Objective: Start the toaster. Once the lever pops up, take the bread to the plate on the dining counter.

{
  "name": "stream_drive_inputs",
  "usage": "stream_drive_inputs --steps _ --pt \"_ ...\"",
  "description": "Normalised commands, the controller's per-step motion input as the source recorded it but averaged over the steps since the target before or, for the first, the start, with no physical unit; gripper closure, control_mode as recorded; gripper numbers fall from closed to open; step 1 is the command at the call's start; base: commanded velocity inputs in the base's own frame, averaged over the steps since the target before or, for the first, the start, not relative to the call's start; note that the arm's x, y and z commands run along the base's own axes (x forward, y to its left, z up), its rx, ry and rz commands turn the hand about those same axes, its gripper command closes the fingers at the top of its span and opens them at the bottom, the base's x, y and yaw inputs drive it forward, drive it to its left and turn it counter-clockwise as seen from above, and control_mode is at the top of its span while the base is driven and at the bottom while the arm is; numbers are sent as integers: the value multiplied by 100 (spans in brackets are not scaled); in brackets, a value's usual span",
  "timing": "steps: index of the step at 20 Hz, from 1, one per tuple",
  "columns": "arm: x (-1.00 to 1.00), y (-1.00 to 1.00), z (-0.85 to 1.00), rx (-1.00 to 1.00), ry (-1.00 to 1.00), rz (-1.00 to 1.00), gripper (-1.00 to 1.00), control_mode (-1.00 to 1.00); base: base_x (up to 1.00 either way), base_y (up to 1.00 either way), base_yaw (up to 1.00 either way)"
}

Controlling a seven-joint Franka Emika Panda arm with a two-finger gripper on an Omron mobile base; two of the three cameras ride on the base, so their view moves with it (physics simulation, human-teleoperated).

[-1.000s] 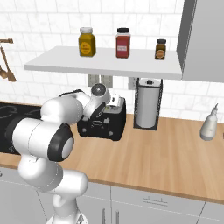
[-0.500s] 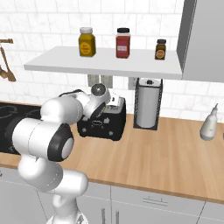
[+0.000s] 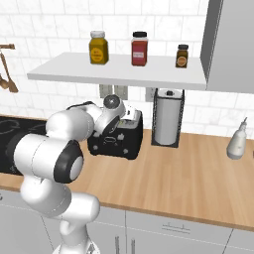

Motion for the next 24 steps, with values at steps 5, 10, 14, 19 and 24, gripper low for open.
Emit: stream_drive_inputs --steps 5,10,14,19,24 --pt "-4 -7 1 0 -3 0 100 -100 0 0 0" --pt "0 -6 25 0 -4 0 100 -100 0 0 0" --pt "-1 0 61 0 0 0 100 -100 0 0 0" --pt "-16 0 63 0 0 0 100 -100 0 0 0" --pt "-41 4 47 -1 0 -3 100 -100 0 0 0"
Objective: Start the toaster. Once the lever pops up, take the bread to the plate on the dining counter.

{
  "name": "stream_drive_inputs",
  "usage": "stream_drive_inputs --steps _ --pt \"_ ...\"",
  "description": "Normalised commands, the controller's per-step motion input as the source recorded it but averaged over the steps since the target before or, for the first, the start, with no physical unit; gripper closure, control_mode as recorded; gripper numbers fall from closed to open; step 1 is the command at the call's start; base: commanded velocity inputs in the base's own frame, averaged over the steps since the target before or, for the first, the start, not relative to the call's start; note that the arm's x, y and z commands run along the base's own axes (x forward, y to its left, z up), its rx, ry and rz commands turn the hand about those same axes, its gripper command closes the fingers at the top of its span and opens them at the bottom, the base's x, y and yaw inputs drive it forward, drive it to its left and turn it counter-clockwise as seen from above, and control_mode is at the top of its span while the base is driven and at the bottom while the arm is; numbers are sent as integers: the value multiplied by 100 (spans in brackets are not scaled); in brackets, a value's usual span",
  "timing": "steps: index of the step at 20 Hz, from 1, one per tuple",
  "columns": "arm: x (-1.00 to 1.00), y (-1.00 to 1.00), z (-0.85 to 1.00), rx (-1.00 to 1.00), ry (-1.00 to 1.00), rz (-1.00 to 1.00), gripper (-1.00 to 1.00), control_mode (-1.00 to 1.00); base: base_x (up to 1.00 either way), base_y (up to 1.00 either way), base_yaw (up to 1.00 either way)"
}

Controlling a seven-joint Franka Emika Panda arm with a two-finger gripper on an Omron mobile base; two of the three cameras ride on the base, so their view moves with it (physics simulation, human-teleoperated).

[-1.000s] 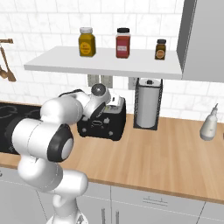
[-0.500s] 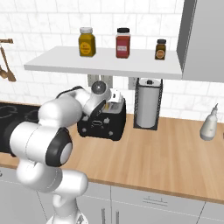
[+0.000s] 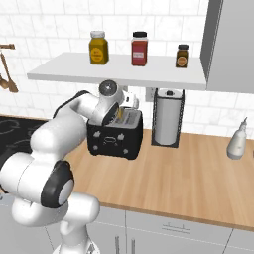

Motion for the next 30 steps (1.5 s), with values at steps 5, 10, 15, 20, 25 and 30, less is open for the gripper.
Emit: stream_drive_inputs --steps 5,10,15,20,25,30 --pt "-59 16 26 -2 0 -2 100 -100 0 0 0" --pt "-78 32 14 -2 0 0 100 -100 0 0 0" --pt "-71 40 27 0 0 0 100 -100 0 0 0" --pt "-78 24 13 0 7 0 100 -100 0 0 0" --pt "-86 12 0 0 9 0 100 -100 0 0 0" --pt "-79 8 5 0 7 0 100 -100 0 0 0"
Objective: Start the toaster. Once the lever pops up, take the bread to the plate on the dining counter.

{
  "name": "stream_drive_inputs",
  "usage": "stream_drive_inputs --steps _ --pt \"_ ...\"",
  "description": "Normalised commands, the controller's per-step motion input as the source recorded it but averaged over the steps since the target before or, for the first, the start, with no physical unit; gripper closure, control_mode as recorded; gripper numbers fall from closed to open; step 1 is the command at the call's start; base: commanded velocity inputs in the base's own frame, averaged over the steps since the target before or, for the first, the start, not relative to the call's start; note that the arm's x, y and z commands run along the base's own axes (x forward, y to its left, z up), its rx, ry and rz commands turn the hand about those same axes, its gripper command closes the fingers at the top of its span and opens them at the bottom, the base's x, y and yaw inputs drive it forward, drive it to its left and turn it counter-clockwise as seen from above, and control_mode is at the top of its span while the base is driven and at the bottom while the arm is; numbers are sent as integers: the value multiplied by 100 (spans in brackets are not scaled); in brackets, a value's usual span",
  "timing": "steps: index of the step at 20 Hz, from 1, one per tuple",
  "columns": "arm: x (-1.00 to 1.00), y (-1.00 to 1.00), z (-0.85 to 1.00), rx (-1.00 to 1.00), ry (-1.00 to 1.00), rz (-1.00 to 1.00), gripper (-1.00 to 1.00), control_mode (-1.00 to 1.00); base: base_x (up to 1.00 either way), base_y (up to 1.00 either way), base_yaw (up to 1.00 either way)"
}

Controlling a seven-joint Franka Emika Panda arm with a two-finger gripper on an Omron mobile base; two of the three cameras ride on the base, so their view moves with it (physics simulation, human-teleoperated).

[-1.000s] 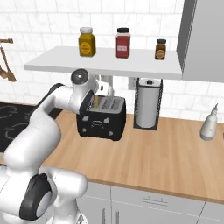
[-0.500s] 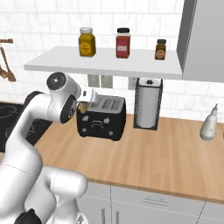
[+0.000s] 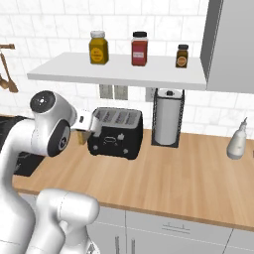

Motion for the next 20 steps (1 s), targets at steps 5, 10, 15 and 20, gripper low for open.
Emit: stream_drive_inputs --steps 5,10,15,20 --pt "-56 5 11 0 5 0 100 -100 0 0 0" --pt "-46 0 9 0 2 0 100 -100 0 0 0" --pt "-42 0 5 0 0 0 100 -100 0 0 0" --pt "-18 0 11 0 0 0 100 -100 0 0 0"
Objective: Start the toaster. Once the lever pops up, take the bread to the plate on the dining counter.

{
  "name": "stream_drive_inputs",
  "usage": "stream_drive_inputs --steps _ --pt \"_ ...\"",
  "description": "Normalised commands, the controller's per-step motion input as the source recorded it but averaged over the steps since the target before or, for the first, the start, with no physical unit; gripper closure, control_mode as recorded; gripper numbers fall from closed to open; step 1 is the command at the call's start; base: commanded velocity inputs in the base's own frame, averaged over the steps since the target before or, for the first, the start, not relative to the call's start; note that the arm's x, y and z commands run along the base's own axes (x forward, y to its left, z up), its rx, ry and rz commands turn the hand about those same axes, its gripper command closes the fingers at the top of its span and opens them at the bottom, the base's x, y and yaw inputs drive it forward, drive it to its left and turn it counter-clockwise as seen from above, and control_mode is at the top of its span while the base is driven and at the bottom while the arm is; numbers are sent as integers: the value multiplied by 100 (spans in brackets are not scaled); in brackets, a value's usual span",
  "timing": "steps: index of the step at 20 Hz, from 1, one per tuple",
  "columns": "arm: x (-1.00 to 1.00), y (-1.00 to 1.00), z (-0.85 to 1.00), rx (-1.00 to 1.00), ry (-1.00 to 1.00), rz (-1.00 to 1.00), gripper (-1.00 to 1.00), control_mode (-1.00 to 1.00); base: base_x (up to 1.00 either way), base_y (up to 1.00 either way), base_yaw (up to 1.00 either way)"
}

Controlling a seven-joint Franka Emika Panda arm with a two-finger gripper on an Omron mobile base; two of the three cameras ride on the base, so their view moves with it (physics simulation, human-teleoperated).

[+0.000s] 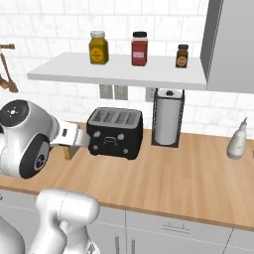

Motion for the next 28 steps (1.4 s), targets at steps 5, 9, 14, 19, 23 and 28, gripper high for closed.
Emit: stream_drive_inputs --steps 5,9,14,19,23,28 --pt "-15 0 2 0 0 0 100 100 -5 0 0" --pt "0 0 0 0 0 0 100 100 -54 0 3" --pt "0 0 0 0 0 0 100 100 -54 7 47" --pt "0 0 0 0 0 0 100 100 -27 12 95" --pt "0 0 0 0 0 0 100 100 -22 0 100" --pt "0 0 0 0 0 0 100 100 -23 0 100"
